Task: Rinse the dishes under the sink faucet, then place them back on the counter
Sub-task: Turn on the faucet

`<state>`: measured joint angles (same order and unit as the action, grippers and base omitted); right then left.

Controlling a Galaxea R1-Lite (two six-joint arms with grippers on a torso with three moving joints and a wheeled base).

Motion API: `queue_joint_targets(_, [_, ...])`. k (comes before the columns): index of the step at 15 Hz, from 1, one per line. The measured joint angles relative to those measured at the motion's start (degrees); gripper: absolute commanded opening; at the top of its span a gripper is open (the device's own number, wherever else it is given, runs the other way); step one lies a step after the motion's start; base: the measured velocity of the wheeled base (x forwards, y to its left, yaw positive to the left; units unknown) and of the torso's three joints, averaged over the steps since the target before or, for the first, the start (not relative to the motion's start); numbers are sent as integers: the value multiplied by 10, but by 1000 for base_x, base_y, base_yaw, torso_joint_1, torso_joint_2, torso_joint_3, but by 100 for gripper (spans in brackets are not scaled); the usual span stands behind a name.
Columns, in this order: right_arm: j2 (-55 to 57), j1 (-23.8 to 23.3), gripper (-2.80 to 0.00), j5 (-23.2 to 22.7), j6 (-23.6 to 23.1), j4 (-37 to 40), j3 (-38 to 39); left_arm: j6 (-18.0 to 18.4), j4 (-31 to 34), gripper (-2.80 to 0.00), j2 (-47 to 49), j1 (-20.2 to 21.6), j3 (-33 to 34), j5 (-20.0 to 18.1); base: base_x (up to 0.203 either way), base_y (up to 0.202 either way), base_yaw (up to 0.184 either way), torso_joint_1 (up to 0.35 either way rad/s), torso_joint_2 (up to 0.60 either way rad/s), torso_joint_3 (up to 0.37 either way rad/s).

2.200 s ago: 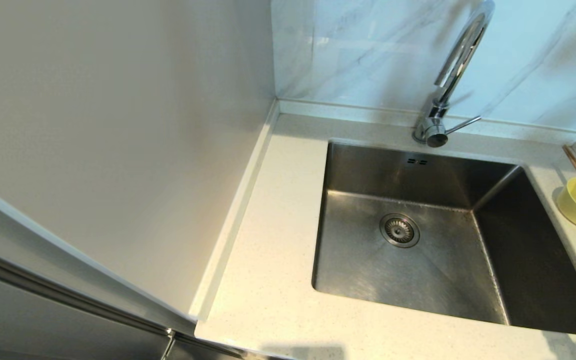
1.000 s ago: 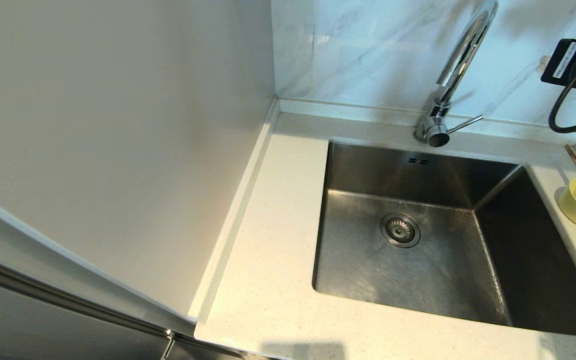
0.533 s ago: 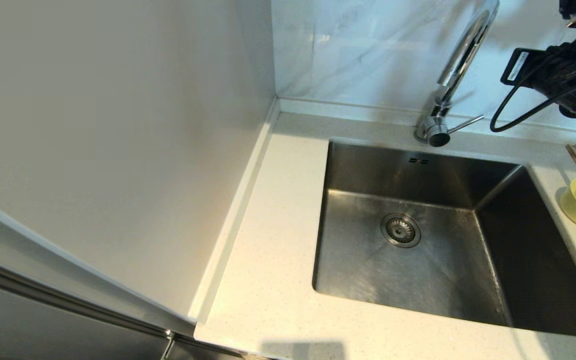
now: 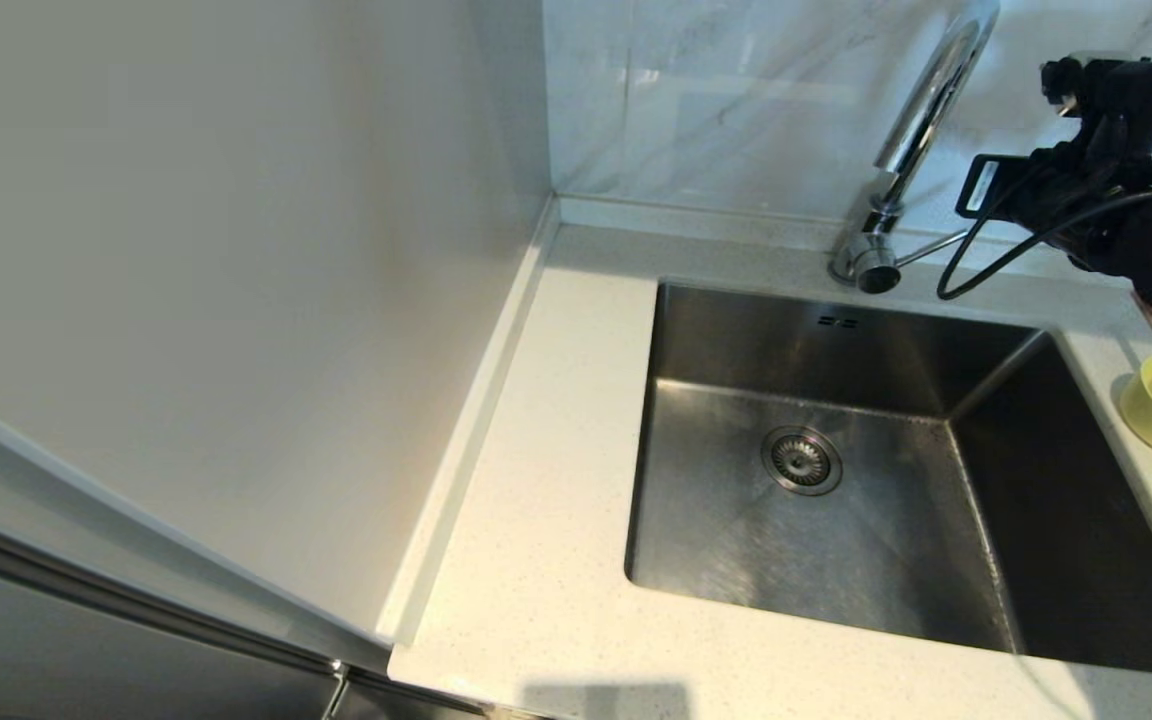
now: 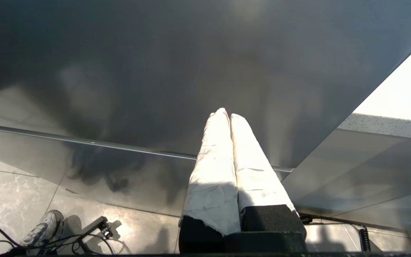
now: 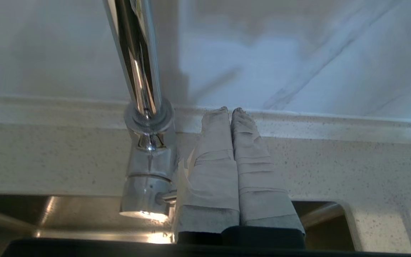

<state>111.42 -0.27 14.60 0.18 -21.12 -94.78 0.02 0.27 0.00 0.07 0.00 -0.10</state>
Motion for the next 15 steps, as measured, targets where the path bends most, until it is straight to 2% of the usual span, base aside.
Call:
queue_joint_targets(3, [9,-2,-280,0,-2,28,1,0,0,-280,0,0,0,0,0,0,0,0,0,0])
queue_joint_targets(12, [32,-1,-280,-2,-4,48,-13,0,0,-280,0,0,0,0,0,0,0,0,0,0])
queue_joint_targets(15, [37,-2,-280,-2,-21,54,-14,0,0,-280,0,0,0,0,0,0,0,0,0,0])
